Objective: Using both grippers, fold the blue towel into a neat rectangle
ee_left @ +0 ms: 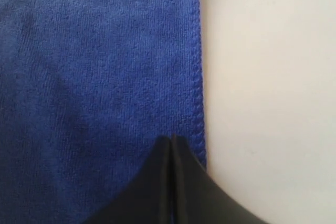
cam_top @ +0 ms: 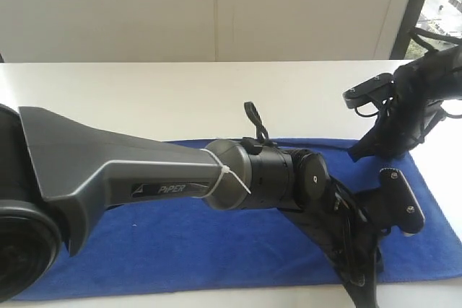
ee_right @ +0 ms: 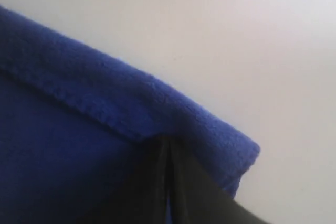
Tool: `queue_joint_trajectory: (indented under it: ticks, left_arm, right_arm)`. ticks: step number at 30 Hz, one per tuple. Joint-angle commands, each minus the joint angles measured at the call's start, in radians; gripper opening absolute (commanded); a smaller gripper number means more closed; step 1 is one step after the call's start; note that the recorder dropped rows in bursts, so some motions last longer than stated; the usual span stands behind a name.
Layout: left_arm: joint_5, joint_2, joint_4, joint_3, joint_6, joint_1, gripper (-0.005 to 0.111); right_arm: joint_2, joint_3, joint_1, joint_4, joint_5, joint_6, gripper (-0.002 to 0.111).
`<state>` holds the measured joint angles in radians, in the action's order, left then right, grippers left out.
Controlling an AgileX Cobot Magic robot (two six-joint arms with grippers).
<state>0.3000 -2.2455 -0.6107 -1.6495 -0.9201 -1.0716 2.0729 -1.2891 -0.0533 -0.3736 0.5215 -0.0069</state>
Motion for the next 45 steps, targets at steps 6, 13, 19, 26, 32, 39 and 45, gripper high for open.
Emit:
queue_joint_trajectory:
  ticks: [6, 13, 19, 26, 32, 39, 45]
  left_arm:
    - [0.096, -0.019, -0.015, 0.01, 0.008, -0.009, 0.0]
    - [0.096, -0.048, -0.033, 0.01, 0.008, -0.009, 0.0]
    - [0.09, -0.048, -0.035, 0.01, 0.006, -0.009, 0.0]
    - [0.089, -0.048, -0.037, 0.01, 0.006, -0.009, 0.0]
    - [0.086, -0.048, -0.037, 0.01, 0.006, -0.009, 0.0]
    - [0.09, -0.048, -0.039, 0.01, 0.006, -0.009, 0.0]
    - [0.087, -0.048, -0.039, 0.01, 0.006, -0.009, 0.0]
  right_arm:
    - [0.024, -0.006, -0.007, -0.097, -0.174, 0.102, 0.0]
    - [0.024, -0.018, -0.025, -0.182, -0.186, 0.17, 0.0]
    - [0.02, -0.053, -0.039, -0.178, 0.072, 0.187, 0.0]
    - [0.038, -0.056, -0.039, -0.157, 0.156, 0.186, 0.0]
    - [0.045, -0.056, -0.037, -0.018, 0.123, 0.091, 0.0]
    - [0.047, -0.06, -0.037, -0.082, 0.094, 0.115, 0.0]
    - [0.047, -0.063, -0.037, -0.016, 0.086, 0.104, 0.0]
